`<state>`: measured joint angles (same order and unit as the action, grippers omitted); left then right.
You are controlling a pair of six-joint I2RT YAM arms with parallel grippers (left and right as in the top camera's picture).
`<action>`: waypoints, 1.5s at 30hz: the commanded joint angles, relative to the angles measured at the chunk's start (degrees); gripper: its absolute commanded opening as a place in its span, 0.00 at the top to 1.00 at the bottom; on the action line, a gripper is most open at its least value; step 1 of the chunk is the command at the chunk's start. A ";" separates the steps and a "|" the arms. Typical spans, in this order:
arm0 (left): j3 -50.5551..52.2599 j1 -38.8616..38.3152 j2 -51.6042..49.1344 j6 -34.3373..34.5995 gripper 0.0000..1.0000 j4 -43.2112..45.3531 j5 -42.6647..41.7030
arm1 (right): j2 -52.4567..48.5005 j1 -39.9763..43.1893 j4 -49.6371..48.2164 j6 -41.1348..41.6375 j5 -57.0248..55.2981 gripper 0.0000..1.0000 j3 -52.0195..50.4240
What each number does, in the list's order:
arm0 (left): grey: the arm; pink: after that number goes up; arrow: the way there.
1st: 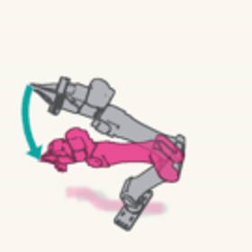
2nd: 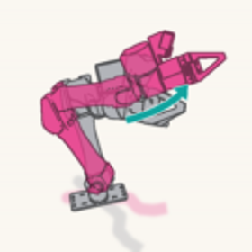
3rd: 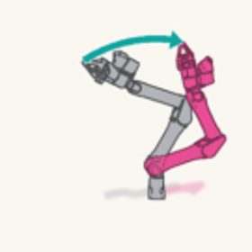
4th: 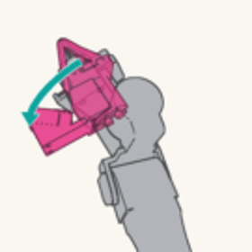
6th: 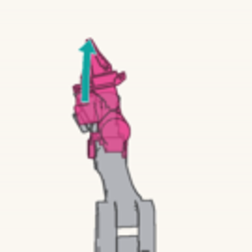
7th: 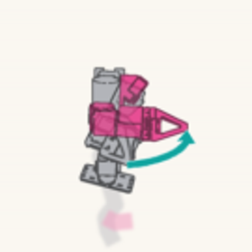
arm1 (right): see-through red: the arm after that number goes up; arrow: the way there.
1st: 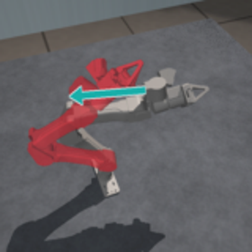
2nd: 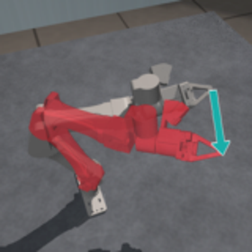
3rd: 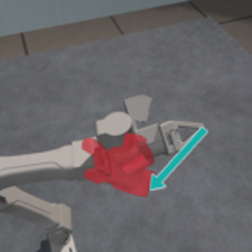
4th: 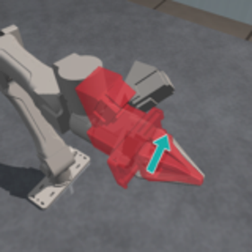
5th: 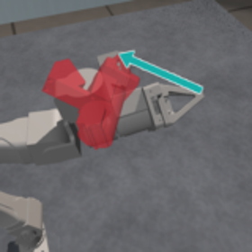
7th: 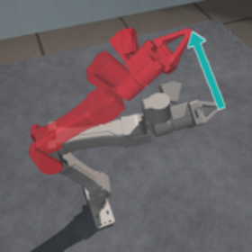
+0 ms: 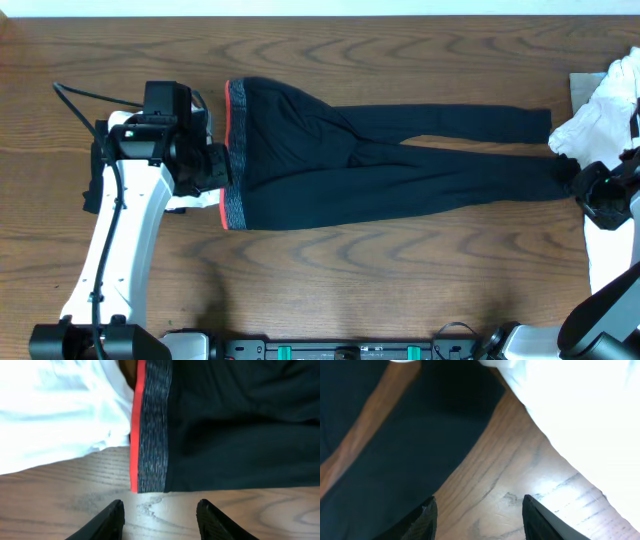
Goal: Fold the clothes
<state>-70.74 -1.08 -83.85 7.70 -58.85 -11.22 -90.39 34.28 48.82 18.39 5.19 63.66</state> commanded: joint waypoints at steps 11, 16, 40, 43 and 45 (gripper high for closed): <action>20.26 -0.02 0.26 6.03 0.50 10.25 0.74 | -1.66 0.20 -0.59 1.31 1.07 0.44 -1.55; 25.53 -0.02 0.24 5.92 0.49 19.45 1.60 | -1.66 0.20 -0.63 1.31 1.09 0.47 -1.55; 29.68 0.04 0.57 3.56 0.94 24.83 -4.39 | -1.66 0.20 -0.61 1.31 0.55 0.50 -1.55; 23.87 0.98 3.56 3.56 0.94 15.87 -1.27 | -1.66 0.20 -0.66 1.36 0.11 0.50 -1.55; 19.96 2.03 5.92 3.52 0.94 11.30 2.14 | -1.68 0.20 -0.83 1.33 0.13 0.49 -1.55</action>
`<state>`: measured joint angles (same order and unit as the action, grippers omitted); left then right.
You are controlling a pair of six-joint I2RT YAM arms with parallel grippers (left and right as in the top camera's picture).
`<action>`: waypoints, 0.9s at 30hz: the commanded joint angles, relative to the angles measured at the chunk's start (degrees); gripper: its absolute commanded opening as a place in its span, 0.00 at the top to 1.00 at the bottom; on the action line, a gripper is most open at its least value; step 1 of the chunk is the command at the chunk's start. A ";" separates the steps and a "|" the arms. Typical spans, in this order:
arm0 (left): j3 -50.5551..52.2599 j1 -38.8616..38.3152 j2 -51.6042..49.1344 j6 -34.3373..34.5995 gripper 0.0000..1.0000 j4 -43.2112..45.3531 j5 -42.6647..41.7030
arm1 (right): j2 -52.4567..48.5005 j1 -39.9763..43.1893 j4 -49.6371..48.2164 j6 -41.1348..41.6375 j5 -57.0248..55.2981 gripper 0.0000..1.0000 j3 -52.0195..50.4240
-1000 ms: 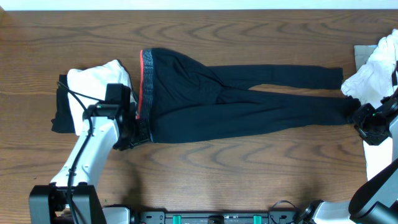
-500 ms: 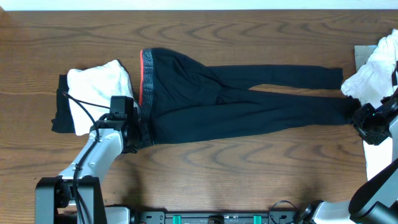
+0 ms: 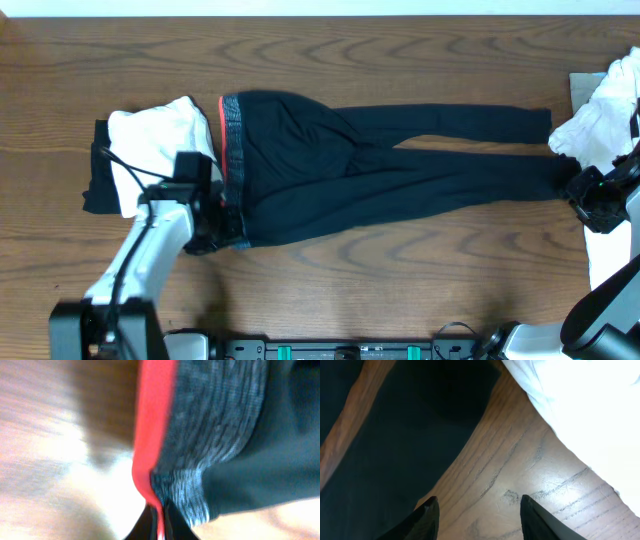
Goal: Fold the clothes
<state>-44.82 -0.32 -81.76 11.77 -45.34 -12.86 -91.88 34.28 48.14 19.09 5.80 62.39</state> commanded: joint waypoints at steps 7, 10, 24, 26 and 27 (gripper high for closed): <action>-11.56 3.15 10.08 -1.64 0.94 -7.37 6.34 | -2.23 0.20 -0.15 0.74 -1.20 0.46 -0.33; -11.56 3.15 10.12 -1.64 0.94 -8.37 6.38 | -4.96 0.20 -0.63 1.46 -1.22 0.45 -0.33; -11.56 3.15 10.01 -1.62 0.94 -7.98 6.36 | -14.64 0.15 -8.48 1.66 5.05 0.48 -0.33; -11.56 3.15 10.01 -1.64 0.94 -7.98 6.36 | -14.62 0.17 -9.40 1.68 5.29 0.51 -0.31; -11.56 3.15 10.01 -1.64 0.94 -7.98 6.36 | -14.62 0.22 -9.94 1.68 5.44 0.57 -0.31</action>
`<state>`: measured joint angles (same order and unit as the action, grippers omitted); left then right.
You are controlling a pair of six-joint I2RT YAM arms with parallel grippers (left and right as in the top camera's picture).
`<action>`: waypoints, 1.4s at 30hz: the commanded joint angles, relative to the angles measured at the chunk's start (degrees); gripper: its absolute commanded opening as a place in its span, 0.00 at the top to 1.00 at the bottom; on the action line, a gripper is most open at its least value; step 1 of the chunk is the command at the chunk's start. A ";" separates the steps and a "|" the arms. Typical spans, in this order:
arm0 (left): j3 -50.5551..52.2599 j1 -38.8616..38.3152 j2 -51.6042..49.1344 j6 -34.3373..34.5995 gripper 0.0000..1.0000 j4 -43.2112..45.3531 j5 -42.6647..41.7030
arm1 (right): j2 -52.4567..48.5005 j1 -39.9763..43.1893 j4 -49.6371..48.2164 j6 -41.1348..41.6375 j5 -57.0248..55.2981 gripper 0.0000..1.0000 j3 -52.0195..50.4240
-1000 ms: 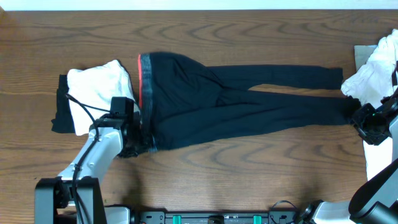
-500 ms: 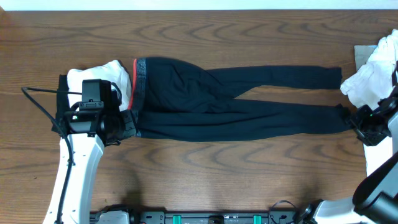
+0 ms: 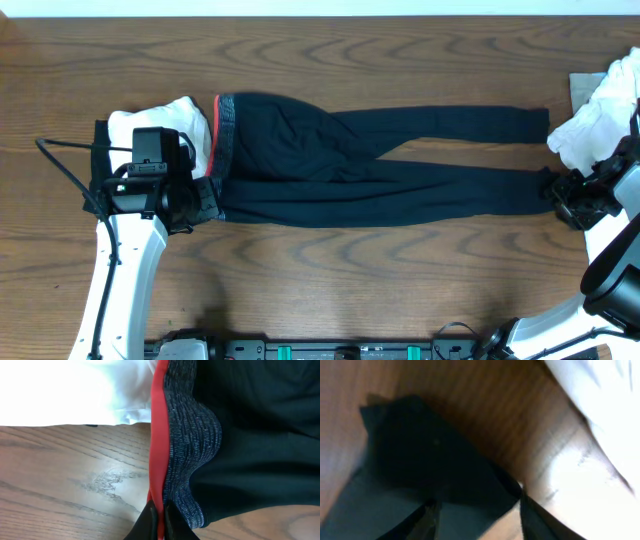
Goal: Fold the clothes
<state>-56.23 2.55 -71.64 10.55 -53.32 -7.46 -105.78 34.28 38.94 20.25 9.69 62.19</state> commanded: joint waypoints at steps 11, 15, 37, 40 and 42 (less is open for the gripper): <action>-3.48 0.28 2.01 -0.37 0.94 -3.45 1.07 | 7.30 2.23 5.53 0.28 3.69 0.99 0.39; -9.07 0.28 4.79 -0.37 0.94 -8.41 1.11 | 17.64 4.59 10.34 0.55 -0.55 0.99 1.55; -21.24 0.28 14.99 -0.24 0.94 -21.38 9.05 | 34.05 12.39 18.67 1.40 1.68 0.99 10.29; -21.24 0.28 13.05 -0.46 0.94 -20.28 9.05 | 32.26 10.29 17.53 1.40 1.75 0.99 10.29; -21.24 0.28 11.23 -0.74 0.94 -19.26 9.05 | 30.23 8.44 16.02 1.44 2.01 0.99 10.29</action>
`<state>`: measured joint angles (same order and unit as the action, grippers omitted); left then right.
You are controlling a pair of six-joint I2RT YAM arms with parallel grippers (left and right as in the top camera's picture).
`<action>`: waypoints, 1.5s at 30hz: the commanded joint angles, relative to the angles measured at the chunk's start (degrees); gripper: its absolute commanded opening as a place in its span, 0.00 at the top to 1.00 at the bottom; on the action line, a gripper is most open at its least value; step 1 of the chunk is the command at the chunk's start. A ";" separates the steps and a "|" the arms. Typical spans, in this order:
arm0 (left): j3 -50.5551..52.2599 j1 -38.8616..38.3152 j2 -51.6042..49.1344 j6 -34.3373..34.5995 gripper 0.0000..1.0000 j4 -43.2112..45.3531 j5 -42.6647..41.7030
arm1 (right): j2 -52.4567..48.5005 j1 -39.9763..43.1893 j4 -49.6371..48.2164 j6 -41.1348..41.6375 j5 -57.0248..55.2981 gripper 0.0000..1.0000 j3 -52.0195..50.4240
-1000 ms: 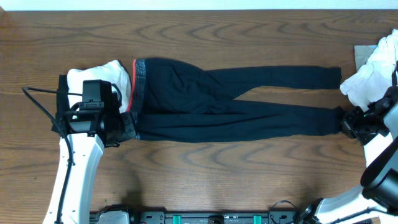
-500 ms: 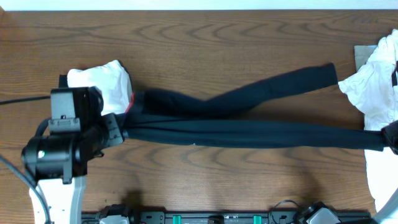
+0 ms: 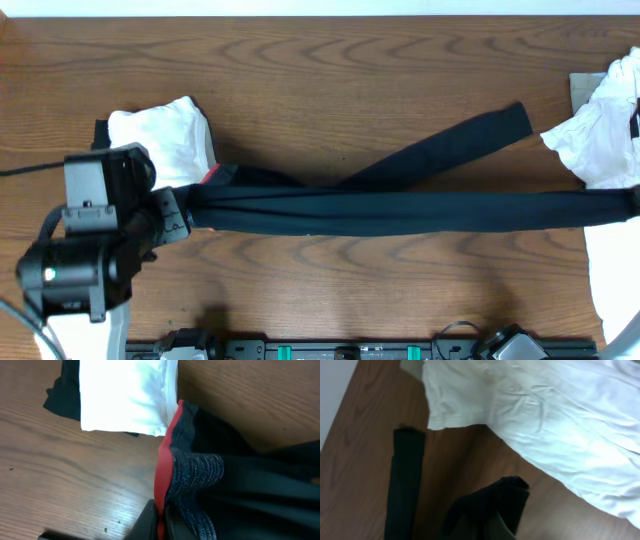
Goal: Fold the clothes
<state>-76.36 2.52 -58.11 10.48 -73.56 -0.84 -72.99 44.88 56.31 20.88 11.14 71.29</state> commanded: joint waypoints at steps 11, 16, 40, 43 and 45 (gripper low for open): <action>-1.38 0.31 -12.61 -1.03 0.94 2.91 2.40 | -13.00 -8.61 -12.59 0.94 6.23 0.99 1.31; -8.41 0.28 -10.91 -1.55 0.94 2.49 1.99 | -12.74 -6.38 -11.47 0.04 12.66 0.99 6.80; -19.52 0.28 -9.53 -3.67 0.94 4.92 -2.40 | -12.76 -4.79 -5.40 -1.20 14.29 0.99 16.59; -19.52 0.28 -11.28 -4.28 0.94 10.40 -8.28 | -12.79 -4.76 -7.61 -1.14 15.32 0.99 16.59; -19.63 0.28 -13.64 -4.28 0.94 13.14 -11.80 | -12.79 -4.76 -8.41 -0.52 15.50 0.99 16.59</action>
<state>-95.50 2.52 -69.10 7.22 -62.22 -7.18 -86.08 39.33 48.51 20.38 26.15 87.00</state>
